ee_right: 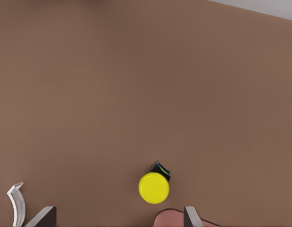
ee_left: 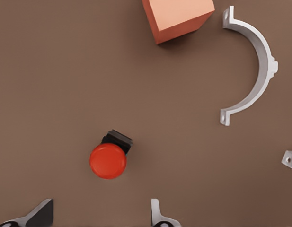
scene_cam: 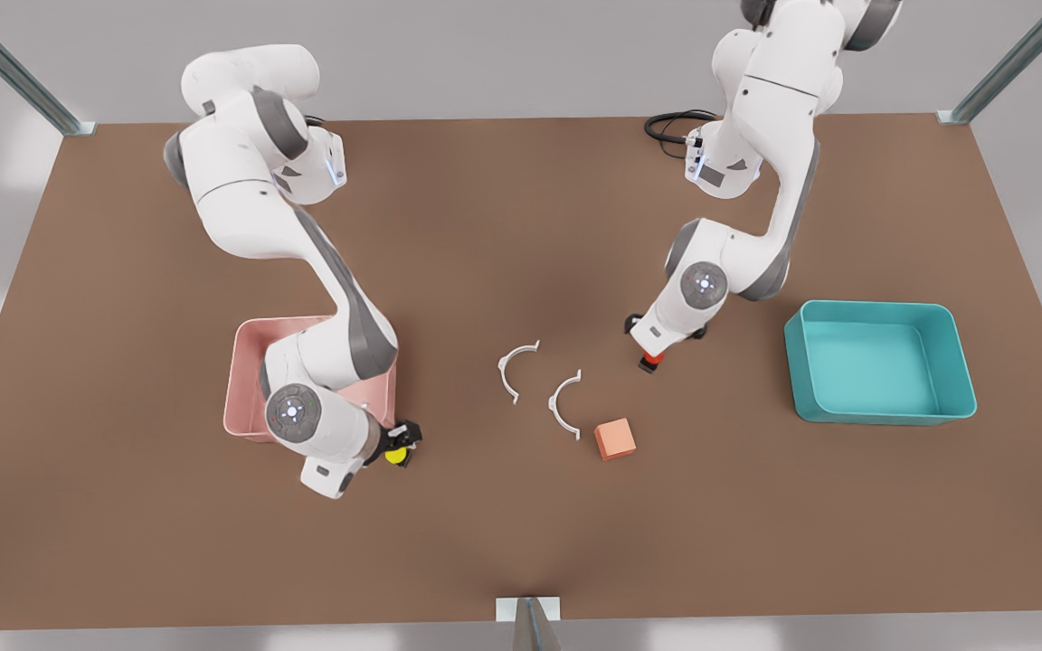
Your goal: Place the red button in the blue storage box with the left arm, and place the yellow button in the pink storage box with the right arm
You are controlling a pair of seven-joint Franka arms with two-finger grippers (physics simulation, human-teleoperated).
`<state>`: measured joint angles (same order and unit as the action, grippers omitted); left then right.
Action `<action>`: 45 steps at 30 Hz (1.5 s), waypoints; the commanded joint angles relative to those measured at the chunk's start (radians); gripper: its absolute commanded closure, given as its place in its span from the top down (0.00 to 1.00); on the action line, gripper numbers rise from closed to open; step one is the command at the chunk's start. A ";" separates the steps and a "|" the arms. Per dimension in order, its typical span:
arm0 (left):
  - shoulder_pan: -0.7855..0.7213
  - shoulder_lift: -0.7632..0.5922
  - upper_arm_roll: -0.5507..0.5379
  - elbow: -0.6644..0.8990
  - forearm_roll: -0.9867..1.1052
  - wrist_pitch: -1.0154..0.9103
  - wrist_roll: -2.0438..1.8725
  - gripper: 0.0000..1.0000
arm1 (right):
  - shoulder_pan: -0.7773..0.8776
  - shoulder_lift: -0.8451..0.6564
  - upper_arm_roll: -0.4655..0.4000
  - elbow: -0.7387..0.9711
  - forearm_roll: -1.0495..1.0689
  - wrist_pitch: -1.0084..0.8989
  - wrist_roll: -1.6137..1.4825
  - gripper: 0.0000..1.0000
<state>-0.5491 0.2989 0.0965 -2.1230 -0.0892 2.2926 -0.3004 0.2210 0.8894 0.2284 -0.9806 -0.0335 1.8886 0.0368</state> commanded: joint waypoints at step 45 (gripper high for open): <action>0.109 0.154 0.641 0.206 -0.182 -0.283 0.830 0.50 | -0.009 0.051 -0.001 -0.086 -0.059 0.192 -0.472 0.48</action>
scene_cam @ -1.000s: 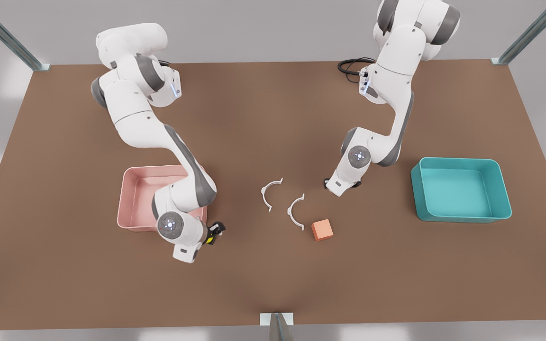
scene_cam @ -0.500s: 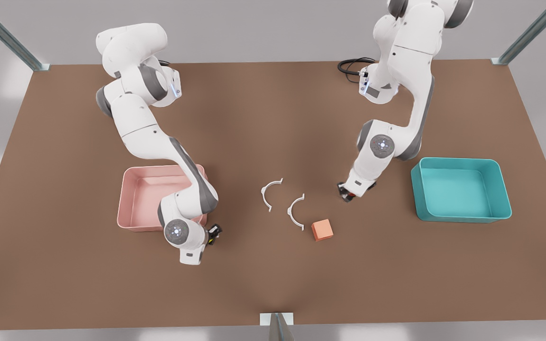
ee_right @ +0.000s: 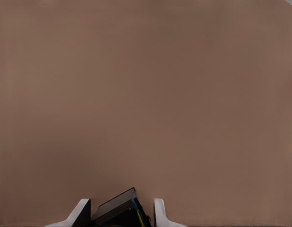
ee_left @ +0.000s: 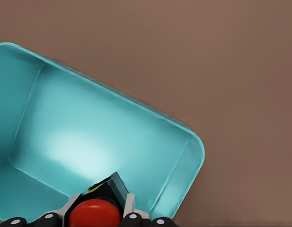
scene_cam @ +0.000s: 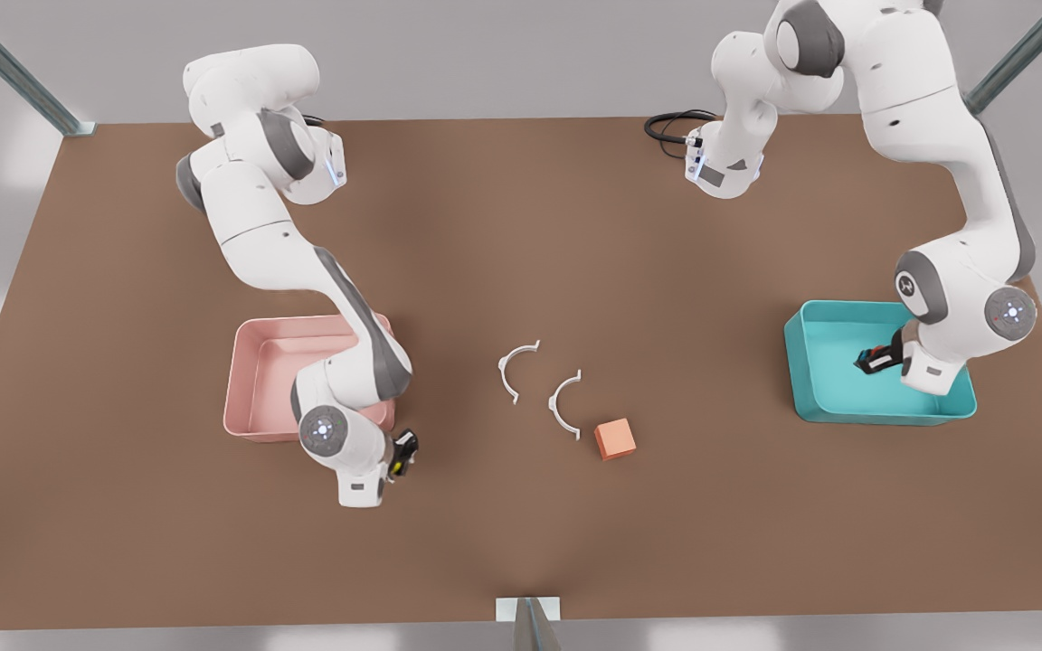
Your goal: Place the red button in the blue storage box with the left arm, and place the yellow button in the pink storage box with the right arm
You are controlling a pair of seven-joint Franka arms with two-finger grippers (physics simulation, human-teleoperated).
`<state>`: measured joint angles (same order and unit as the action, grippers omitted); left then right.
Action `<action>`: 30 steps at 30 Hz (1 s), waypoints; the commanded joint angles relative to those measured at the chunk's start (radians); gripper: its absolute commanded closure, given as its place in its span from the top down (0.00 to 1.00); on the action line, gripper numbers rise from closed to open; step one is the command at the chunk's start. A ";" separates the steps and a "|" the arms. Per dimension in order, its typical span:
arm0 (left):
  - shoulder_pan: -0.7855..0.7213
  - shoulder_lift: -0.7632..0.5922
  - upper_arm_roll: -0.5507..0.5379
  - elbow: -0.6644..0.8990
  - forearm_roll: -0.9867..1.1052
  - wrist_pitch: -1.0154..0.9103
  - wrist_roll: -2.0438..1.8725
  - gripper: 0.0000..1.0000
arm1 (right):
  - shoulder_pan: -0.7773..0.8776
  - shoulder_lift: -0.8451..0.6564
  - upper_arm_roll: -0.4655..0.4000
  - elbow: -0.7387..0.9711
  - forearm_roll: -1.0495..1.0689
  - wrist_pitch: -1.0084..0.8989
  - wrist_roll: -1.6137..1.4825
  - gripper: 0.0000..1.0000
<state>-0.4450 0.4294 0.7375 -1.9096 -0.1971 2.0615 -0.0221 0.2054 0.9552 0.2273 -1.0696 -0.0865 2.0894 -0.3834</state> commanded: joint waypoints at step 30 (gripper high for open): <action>0.457 -0.273 -0.736 0.478 0.153 -0.543 0.037 1.00 | -0.250 -0.614 0.069 -0.110 -0.047 -0.532 0.416 1.00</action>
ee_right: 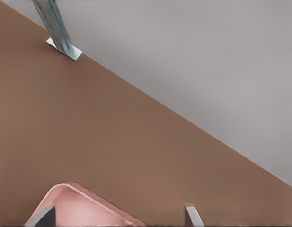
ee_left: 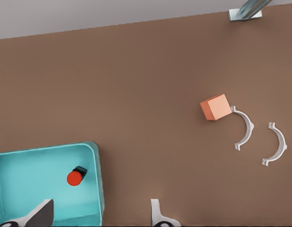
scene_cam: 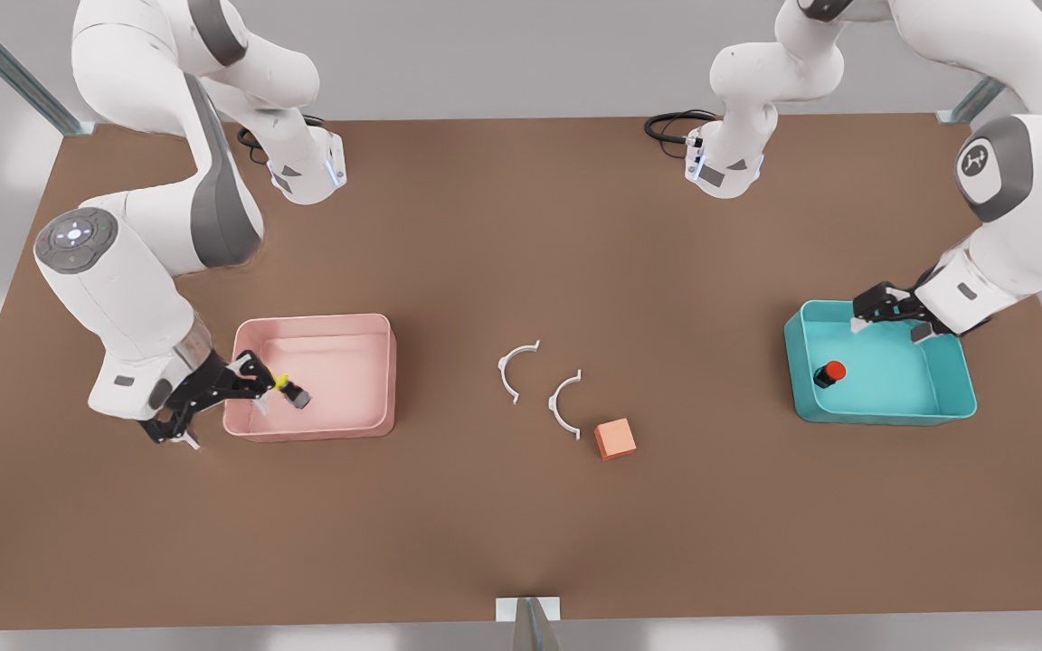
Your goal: Place the red button in the blue storage box with the left arm, and place the yellow button in the pink storage box with the right arm
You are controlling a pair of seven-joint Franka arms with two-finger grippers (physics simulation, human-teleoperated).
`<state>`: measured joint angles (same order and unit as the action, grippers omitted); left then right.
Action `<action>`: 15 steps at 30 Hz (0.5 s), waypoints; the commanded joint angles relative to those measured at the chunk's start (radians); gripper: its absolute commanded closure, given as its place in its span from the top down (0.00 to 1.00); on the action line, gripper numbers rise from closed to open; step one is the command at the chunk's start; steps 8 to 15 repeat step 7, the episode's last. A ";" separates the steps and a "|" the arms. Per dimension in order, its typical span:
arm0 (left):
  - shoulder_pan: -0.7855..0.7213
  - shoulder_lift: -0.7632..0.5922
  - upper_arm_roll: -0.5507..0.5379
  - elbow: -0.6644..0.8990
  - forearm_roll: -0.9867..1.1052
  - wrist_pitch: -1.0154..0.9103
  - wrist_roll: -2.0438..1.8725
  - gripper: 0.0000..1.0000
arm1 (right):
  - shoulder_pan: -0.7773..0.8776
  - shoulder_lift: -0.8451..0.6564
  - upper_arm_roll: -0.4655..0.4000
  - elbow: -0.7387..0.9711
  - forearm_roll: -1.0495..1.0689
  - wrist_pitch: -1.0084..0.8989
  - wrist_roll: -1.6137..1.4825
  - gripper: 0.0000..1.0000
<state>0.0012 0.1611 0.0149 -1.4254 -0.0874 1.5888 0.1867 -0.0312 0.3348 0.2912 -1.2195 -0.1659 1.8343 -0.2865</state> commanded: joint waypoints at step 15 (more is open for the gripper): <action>0.006 -0.003 -0.013 -0.006 0.043 -0.066 -0.176 1.00 | 0.206 -0.154 -0.287 -0.222 0.126 -0.224 0.454 1.00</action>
